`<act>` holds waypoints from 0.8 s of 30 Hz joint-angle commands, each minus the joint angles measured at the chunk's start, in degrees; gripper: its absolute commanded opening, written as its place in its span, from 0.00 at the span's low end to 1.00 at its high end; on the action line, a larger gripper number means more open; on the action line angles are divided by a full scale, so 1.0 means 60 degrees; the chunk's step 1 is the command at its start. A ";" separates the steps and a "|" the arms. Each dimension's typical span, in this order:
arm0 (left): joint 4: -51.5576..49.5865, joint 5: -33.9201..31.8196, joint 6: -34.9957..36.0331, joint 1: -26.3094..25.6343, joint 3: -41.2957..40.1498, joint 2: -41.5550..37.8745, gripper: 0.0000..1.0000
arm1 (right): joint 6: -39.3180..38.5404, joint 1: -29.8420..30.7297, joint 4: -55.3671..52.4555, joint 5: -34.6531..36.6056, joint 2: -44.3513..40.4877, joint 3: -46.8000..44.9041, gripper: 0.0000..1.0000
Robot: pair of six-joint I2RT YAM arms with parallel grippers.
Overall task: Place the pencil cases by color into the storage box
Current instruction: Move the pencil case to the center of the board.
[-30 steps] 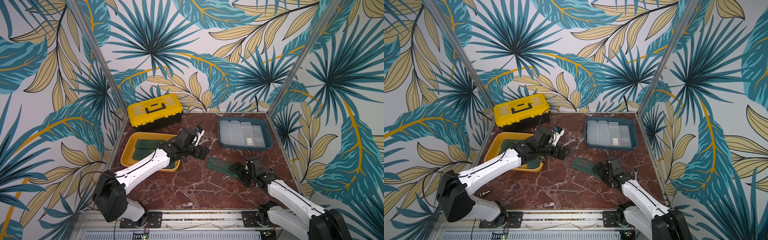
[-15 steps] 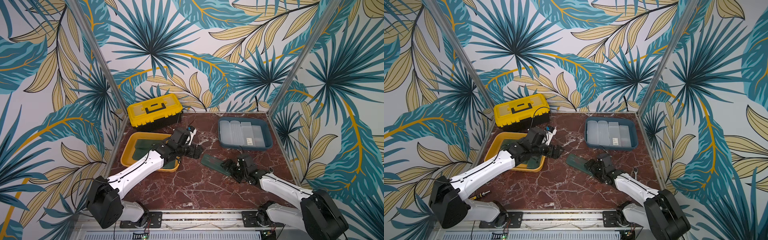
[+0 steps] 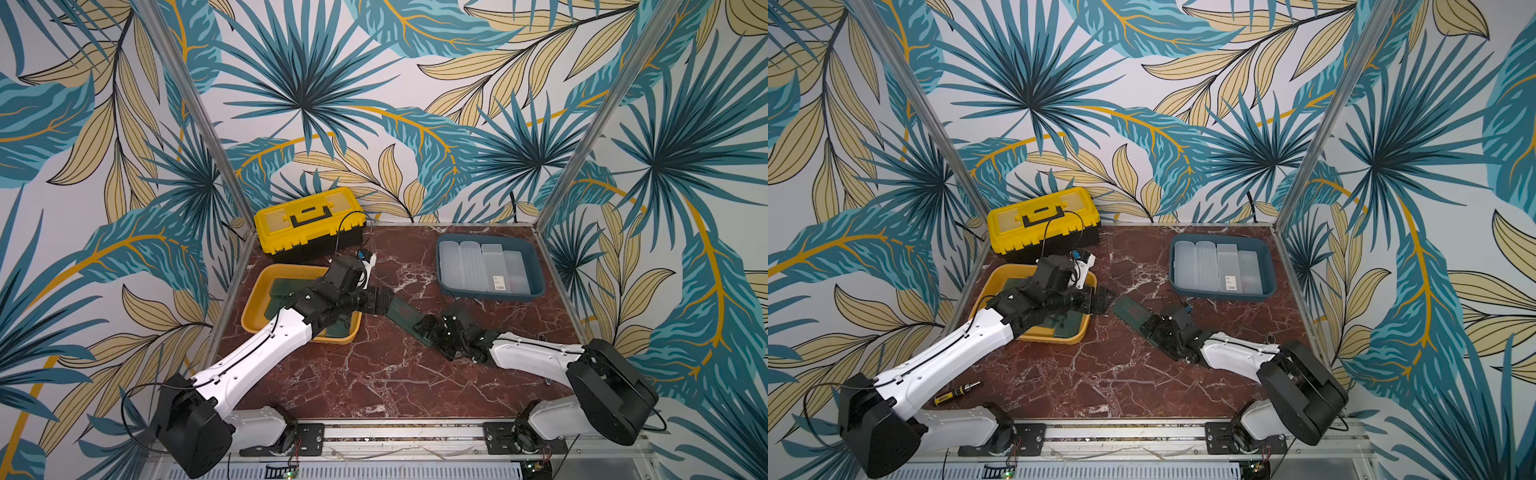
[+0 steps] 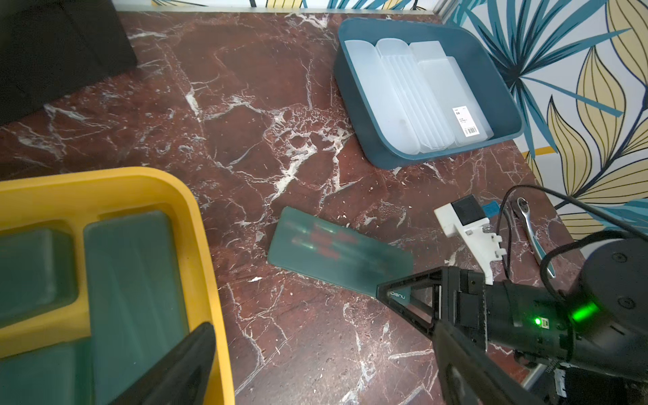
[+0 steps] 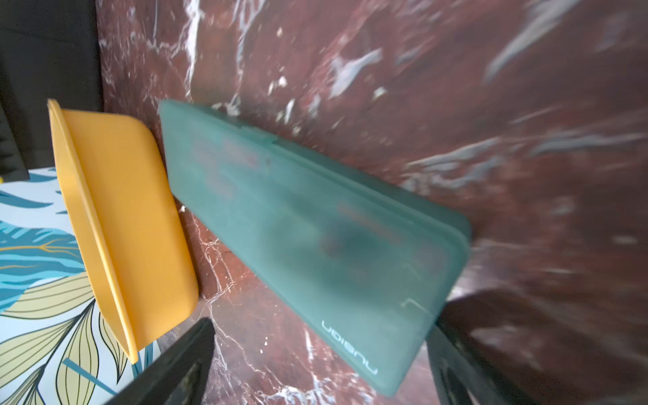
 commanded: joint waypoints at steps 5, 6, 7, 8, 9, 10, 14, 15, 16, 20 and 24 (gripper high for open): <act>-0.0269 -0.0125 -0.0205 0.0217 -0.0586 -0.0516 0.98 | -0.0518 0.0250 -0.0849 0.0390 0.0349 0.0898 0.93; -0.0272 -0.0086 -0.0189 0.0232 -0.0619 -0.0517 0.98 | -0.0601 0.0251 -0.1034 0.0520 0.0206 0.0929 0.93; -0.0273 -0.0066 -0.0172 0.0245 -0.0641 -0.0517 0.98 | -0.0684 0.0252 -0.1236 0.0657 0.0024 0.0937 0.93; -0.0273 -0.0060 -0.0175 0.0259 -0.0667 -0.0531 0.98 | -0.0756 0.0248 -0.1356 0.0771 -0.0115 0.0937 0.93; -0.0273 -0.0065 -0.0164 0.0275 -0.0698 -0.0545 0.98 | -0.0844 0.0256 -0.1501 0.0880 -0.0275 0.0951 0.94; -0.0273 -0.0045 -0.0164 0.0311 -0.0720 -0.0550 0.98 | -0.0942 0.0253 -0.1711 0.1003 -0.0404 0.0977 0.93; -0.0258 0.0015 -0.0110 0.0418 -0.0750 -0.0473 0.98 | -0.1446 0.0241 -0.2456 0.1589 -0.0927 0.1230 0.94; -0.0245 0.0020 -0.0116 0.0436 -0.0758 -0.0473 0.98 | -0.1620 0.0239 -0.2620 0.1782 -0.1077 0.1286 0.94; -0.0230 0.0051 -0.0117 0.0451 -0.0759 -0.0473 0.98 | -0.1774 0.0212 -0.2760 0.1952 -0.1239 0.1352 0.94; -0.0196 0.0119 -0.0076 0.0481 -0.0720 -0.0458 0.98 | -0.2411 0.0094 -0.3424 0.2437 -0.1889 0.1540 0.94; -0.0167 0.0255 0.0053 0.0481 -0.0631 -0.0341 0.97 | -0.3205 -0.0145 -0.3662 0.2737 -0.2697 0.1598 0.94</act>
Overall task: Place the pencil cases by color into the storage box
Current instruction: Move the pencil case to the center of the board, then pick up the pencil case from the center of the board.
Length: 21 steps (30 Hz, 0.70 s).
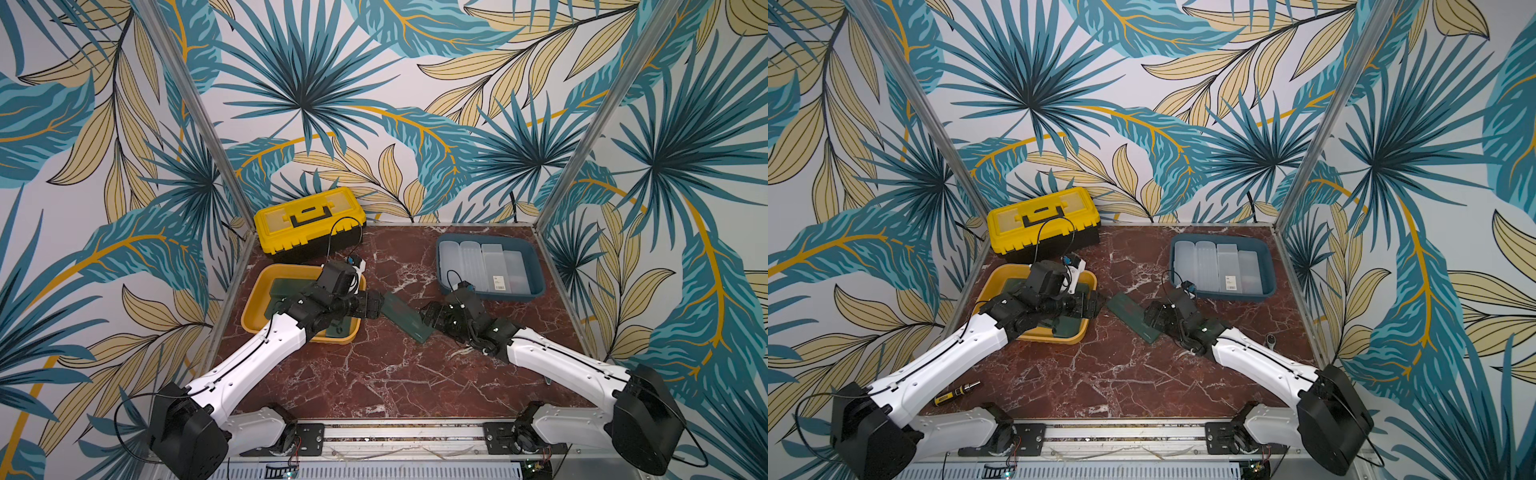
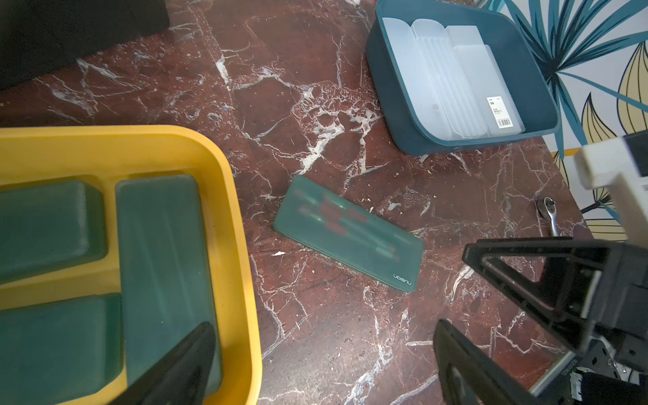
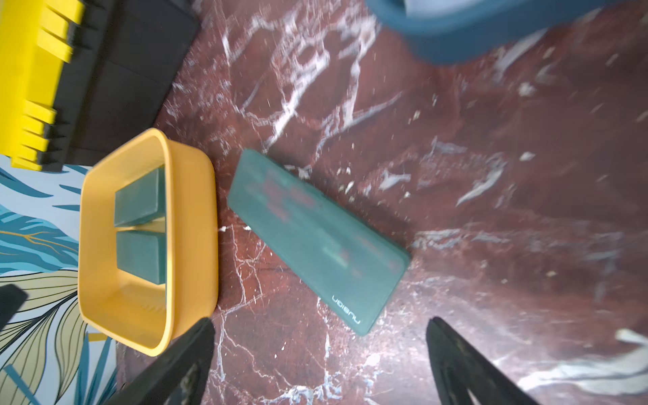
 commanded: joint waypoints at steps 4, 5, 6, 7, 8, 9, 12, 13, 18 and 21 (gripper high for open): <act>0.0220 0.0082 0.0242 0.0055 -0.0003 -0.0008 0.97 | -0.1766 -0.0399 -0.0591 0.0921 -0.1304 0.0004 0.95; 0.0227 0.0071 0.0272 0.0055 0.0042 -0.0010 0.98 | -0.1915 -0.0549 -0.0728 0.0974 -0.1466 0.0056 0.95; 0.0235 0.0086 0.0286 0.0058 0.0097 -0.0020 0.98 | -0.2089 -0.0720 -0.0820 0.0917 -0.1593 0.0142 0.95; 0.0267 0.0123 0.0314 0.0068 0.0110 -0.0035 0.97 | -0.2257 -0.0876 -0.0875 0.0808 -0.1668 0.0232 0.95; 0.0323 0.0197 0.0348 0.0077 0.0105 -0.0049 0.97 | -0.2417 -0.1065 -0.0972 0.0719 -0.1750 0.0333 0.95; 0.0400 0.0278 0.0350 0.0116 0.0067 -0.0064 0.97 | -0.2609 -0.1207 -0.0984 0.0572 -0.1804 0.0433 0.95; 0.0571 0.0733 0.0243 0.0419 -0.0026 -0.0021 0.97 | -0.3305 -0.1509 -0.1129 0.0155 -0.1647 0.0822 0.95; 0.0652 0.0852 0.0191 0.0537 -0.0071 -0.0008 0.97 | -0.3547 -0.1538 -0.1217 0.0073 -0.1543 0.0963 0.95; 0.0984 0.1507 -0.0168 0.1192 -0.0297 0.0160 0.97 | -0.4477 -0.1608 -0.1576 -0.0329 -0.0913 0.1547 0.95; 0.1138 0.1707 -0.0448 0.1501 -0.0476 0.0243 0.97 | -0.4945 -0.1616 -0.1761 -0.0526 -0.0577 0.1842 0.95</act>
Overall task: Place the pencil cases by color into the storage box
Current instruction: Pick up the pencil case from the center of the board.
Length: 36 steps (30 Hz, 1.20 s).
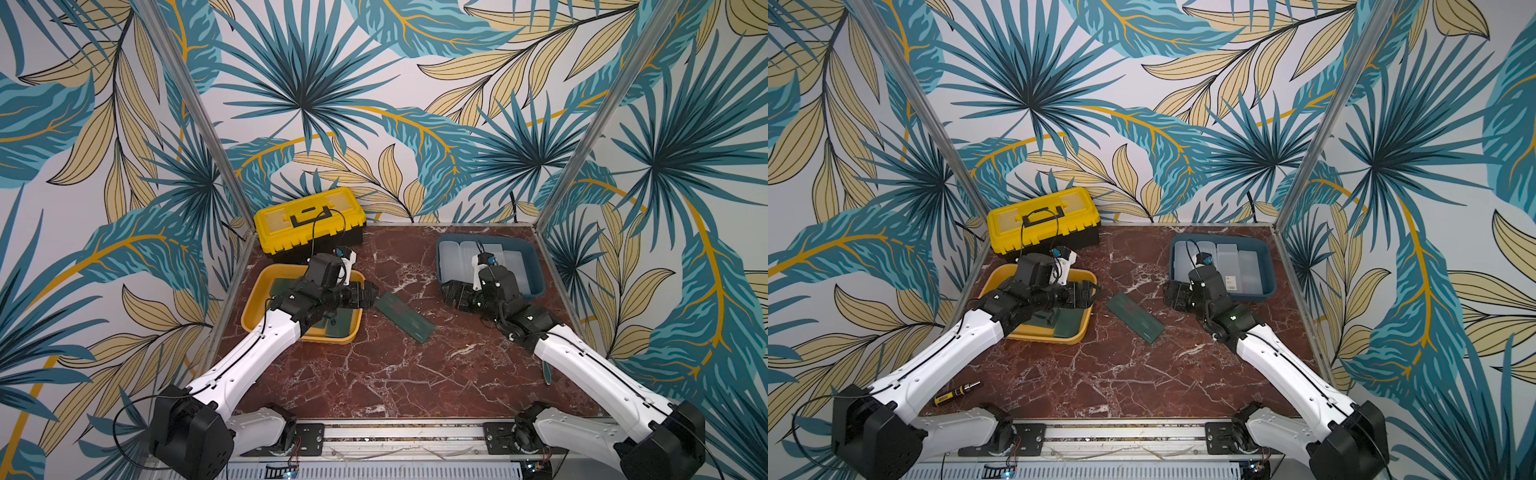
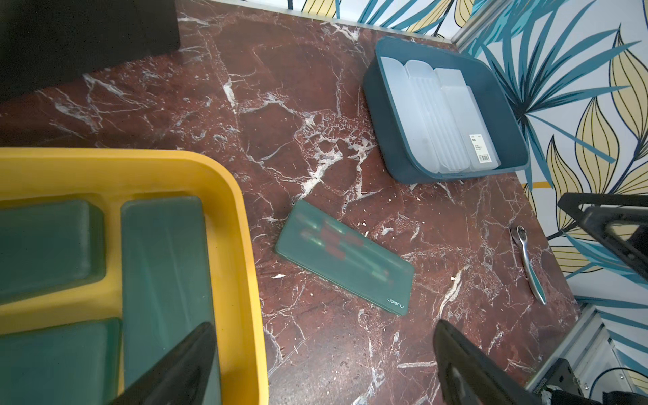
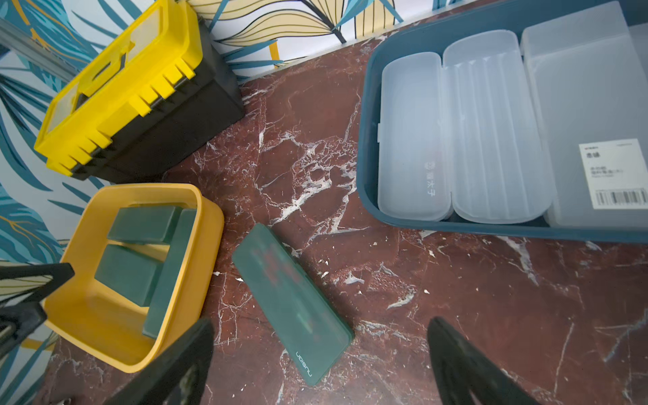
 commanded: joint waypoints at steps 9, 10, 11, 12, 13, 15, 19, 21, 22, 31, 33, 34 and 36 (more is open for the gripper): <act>0.0389 -0.0058 -0.0601 0.0379 -0.0844 -0.0136 0.97 | -0.1706 -0.0031 -0.0866 -0.0709 0.0983 0.0504 0.95; 0.0389 -0.0149 -0.0601 0.0372 -0.0893 -0.0194 0.97 | -0.1769 -0.0022 -0.0802 -0.0739 0.1046 0.0469 0.95; 0.0389 -0.0263 -0.0590 0.0371 -0.0946 -0.0266 0.97 | -0.1816 -0.0028 -0.0800 -0.0766 0.1140 0.0452 0.95; 0.0387 -0.0387 -0.0548 0.0379 -0.1003 -0.0340 0.97 | -0.1842 -0.0024 -0.0807 -0.0784 0.1239 0.0466 0.95; 0.0389 -0.0477 -0.0516 0.0380 -0.1059 -0.0380 0.97 | -0.1899 -0.0030 -0.0793 -0.0812 0.1316 0.0466 0.95; 0.0362 -0.0669 -0.0391 0.0375 -0.1137 -0.0426 0.97 | -0.1973 -0.0020 -0.0764 -0.0868 0.1479 0.0488 0.95; 0.0331 -0.0797 -0.0296 0.0360 -0.1226 -0.0355 0.96 | -0.2030 -0.0019 -0.0699 -0.0910 0.1689 0.0514 0.95; 0.0330 -0.0894 -0.0294 0.0323 -0.1237 -0.0309 0.96 | -0.2062 -0.0028 -0.0681 -0.0961 0.1769 0.0525 0.95; 0.0330 -0.0958 -0.0267 0.0275 -0.1231 -0.0291 0.96 | -0.2065 -0.0028 -0.0676 -0.0985 0.1808 0.0518 0.95; 0.0330 -0.1731 -0.0267 -0.0894 -0.0812 0.0404 0.95 | -0.2012 -0.0009 -0.0536 -0.1113 0.1986 0.0244 0.95; 0.0330 -0.1764 -0.0380 -0.1085 -0.0713 0.0626 0.95 | -0.2055 -0.0017 -0.0444 -0.1184 0.2016 0.0111 0.95; 0.0330 -0.1782 -0.0455 -0.1188 -0.0674 0.0710 0.95 | -0.2090 -0.0004 -0.0439 -0.1245 0.2062 0.0083 0.95; 0.0333 -0.1802 -0.0631 -0.1329 -0.0608 0.0856 0.95 | -0.2167 0.0029 -0.0448 -0.1292 0.2169 0.0078 0.95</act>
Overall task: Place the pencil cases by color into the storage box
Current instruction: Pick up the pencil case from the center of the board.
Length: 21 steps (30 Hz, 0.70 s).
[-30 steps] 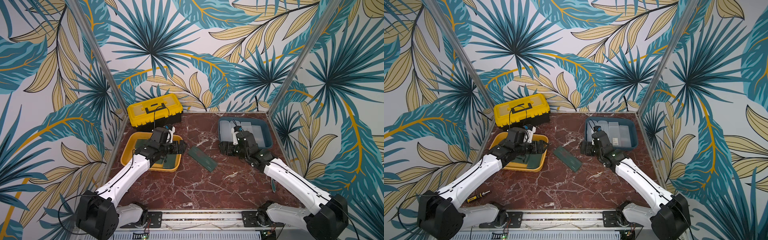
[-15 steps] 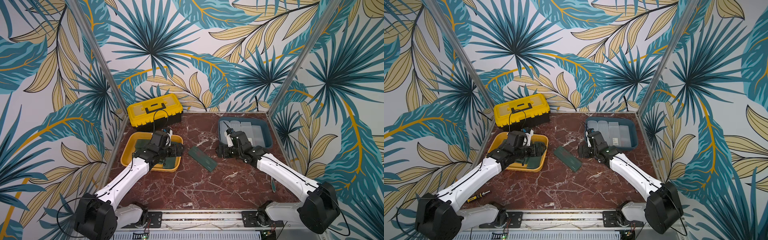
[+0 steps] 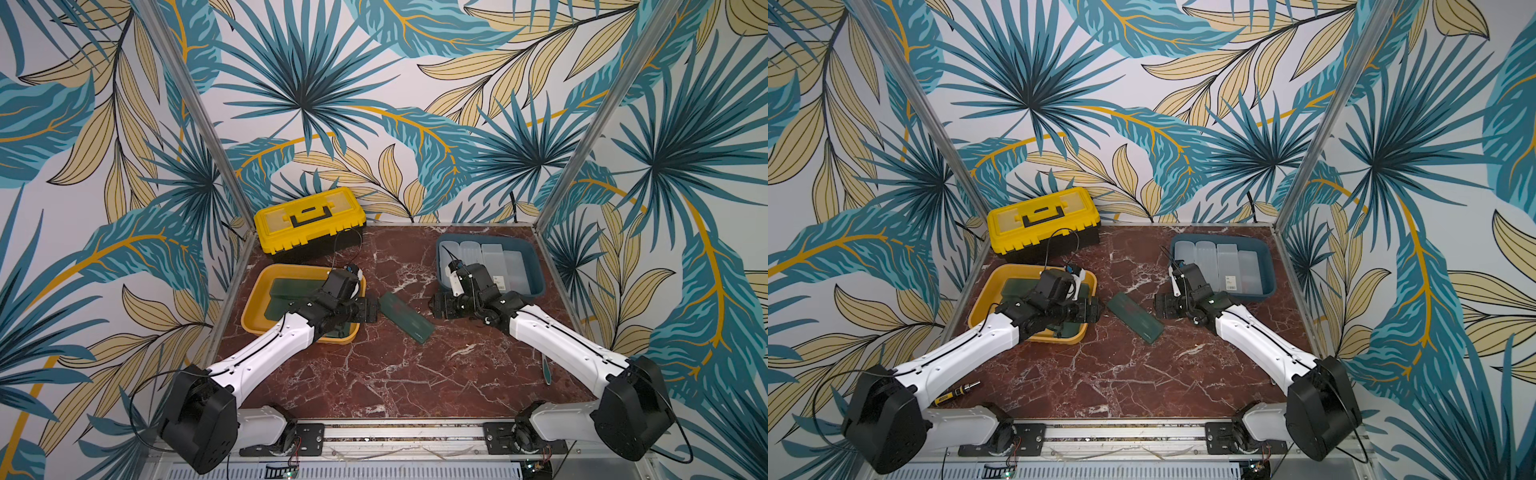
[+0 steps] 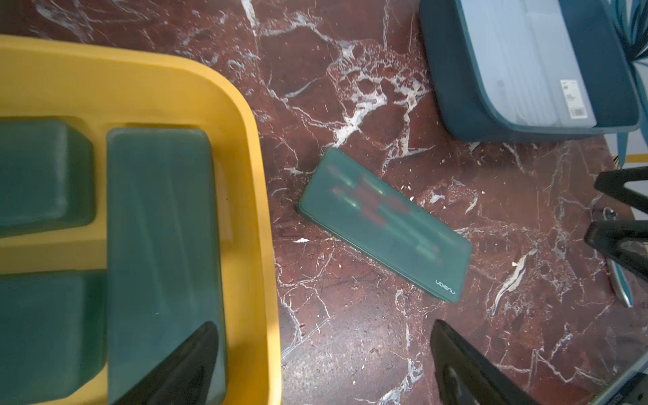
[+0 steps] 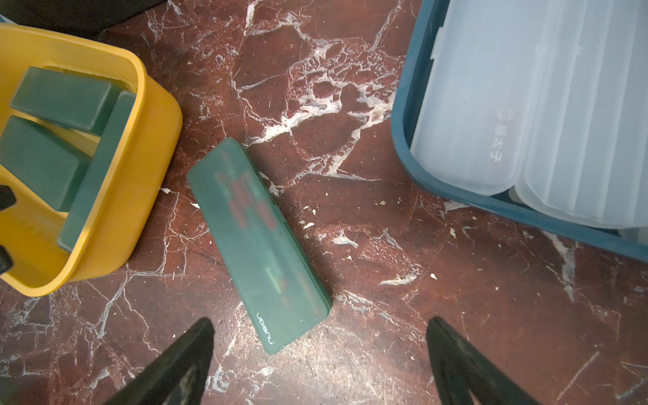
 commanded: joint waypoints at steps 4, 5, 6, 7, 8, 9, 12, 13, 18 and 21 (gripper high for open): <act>0.0151 -0.0299 -0.0744 -0.0510 0.0499 0.0452 0.95 | -0.0217 0.0097 0.0127 -0.0020 0.0216 -0.0278 0.95; 0.0140 -0.0345 -0.0916 -0.0654 0.0592 0.0565 0.95 | -0.0193 0.0092 0.0152 0.0051 0.0136 -0.0335 0.94; 0.0128 -0.0391 -0.1087 -0.0774 0.0692 0.0676 0.95 | -0.0176 0.0086 0.0184 0.0120 0.0027 -0.0391 0.94; 0.0133 -0.0423 -0.1331 -0.0906 0.0805 0.0809 0.95 | -0.0152 0.0088 0.0226 0.0189 -0.0105 -0.0464 0.94; 0.0143 -0.0421 -0.1601 -0.1016 0.0915 0.0959 0.95 | -0.0130 0.0088 0.0262 0.0241 -0.0274 -0.0540 0.94; 0.0134 -0.0444 -0.1802 -0.1122 0.1043 0.1091 0.95 | -0.0092 0.0088 0.0256 0.0346 -0.0426 -0.0602 0.94; -0.0061 -0.0759 -0.2595 -0.1513 0.1582 0.1572 0.94 | 0.0043 0.0093 0.0135 0.0875 -0.0911 -0.0807 0.94; -0.0134 -0.0890 -0.2894 -0.1613 0.1773 0.1728 0.94 | 0.0101 0.0095 0.0086 0.1089 -0.1117 -0.0893 0.94; -0.0549 -0.1572 -0.4920 -0.1916 0.2442 0.2382 0.93 | 0.0408 0.0096 -0.0137 0.2120 -0.1972 -0.1273 0.94; -0.0848 -0.1810 -0.6144 -0.2146 0.2870 0.2826 0.93 | 0.0487 0.0091 -0.0199 0.2363 -0.2270 -0.1415 0.94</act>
